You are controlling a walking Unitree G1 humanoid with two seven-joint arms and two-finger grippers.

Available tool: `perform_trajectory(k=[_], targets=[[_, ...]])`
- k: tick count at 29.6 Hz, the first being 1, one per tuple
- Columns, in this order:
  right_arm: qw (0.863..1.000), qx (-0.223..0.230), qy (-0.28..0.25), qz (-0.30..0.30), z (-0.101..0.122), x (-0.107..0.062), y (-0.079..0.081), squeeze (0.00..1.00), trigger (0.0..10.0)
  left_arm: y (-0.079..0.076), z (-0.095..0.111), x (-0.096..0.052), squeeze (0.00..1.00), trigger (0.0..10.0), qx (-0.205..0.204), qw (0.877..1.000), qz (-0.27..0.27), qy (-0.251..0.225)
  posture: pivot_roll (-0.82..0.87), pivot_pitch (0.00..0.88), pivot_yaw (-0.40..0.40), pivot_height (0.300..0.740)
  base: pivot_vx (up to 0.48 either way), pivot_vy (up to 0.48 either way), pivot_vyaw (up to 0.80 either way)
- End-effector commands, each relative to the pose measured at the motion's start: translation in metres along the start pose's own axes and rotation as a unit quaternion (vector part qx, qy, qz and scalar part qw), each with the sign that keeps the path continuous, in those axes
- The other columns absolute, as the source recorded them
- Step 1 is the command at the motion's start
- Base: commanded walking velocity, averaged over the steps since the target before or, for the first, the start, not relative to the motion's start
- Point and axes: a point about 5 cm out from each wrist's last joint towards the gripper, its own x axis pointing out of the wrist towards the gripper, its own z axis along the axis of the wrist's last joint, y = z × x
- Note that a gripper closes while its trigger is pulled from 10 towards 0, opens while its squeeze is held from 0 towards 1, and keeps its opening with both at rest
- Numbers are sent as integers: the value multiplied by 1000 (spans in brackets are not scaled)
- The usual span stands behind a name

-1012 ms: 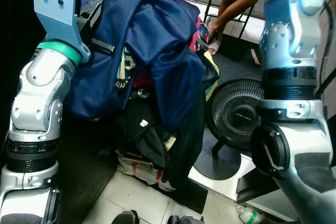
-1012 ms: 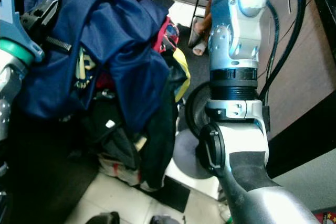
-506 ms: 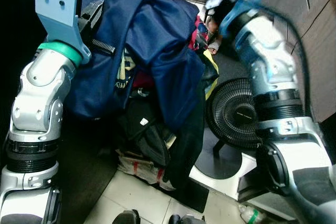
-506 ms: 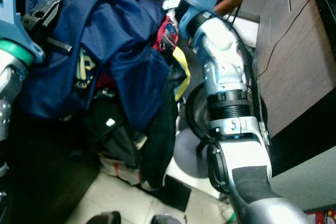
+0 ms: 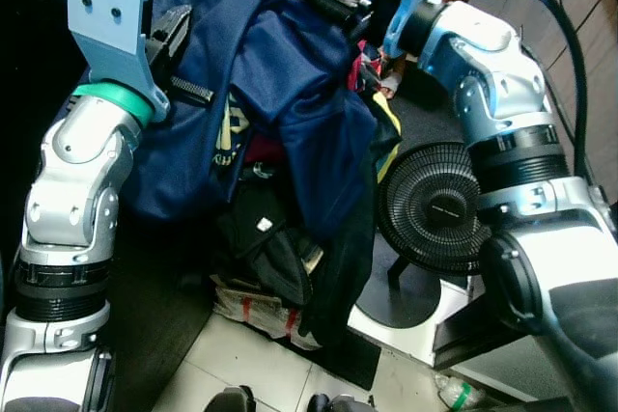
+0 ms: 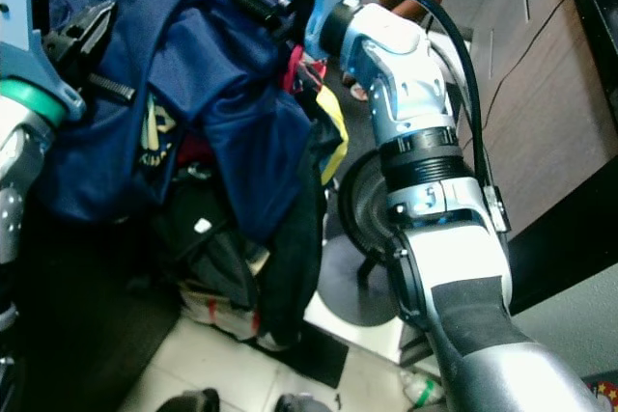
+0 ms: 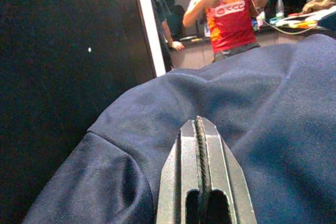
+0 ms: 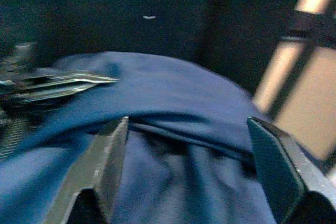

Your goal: Clothes washing

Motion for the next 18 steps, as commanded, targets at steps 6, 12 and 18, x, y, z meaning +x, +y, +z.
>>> perform_trajectory(k=[6, 12, 18], targets=[[991, 107, 19, 79, -18, 6, 13, 1000, 10000, -1, -2, -1, 0, 10000, 7, 1000, -3, 6, 117, 28, -29, 740, 0, 0, 0], [985, 138, 81, 59, -49, 11, 18, 1000, 10000, -1, -2, -2, 0, 10000, 8, 1000, 0, 6, 121, 34, -36, 740, 0, 0, 0], [981, 134, 142, -9, -80, 8, 14, 0, 10000, 0, -3, -4, 0, 10000, 8, 1000, 2, 9, 124, 41, -38, 740, 0, 0, 0]])
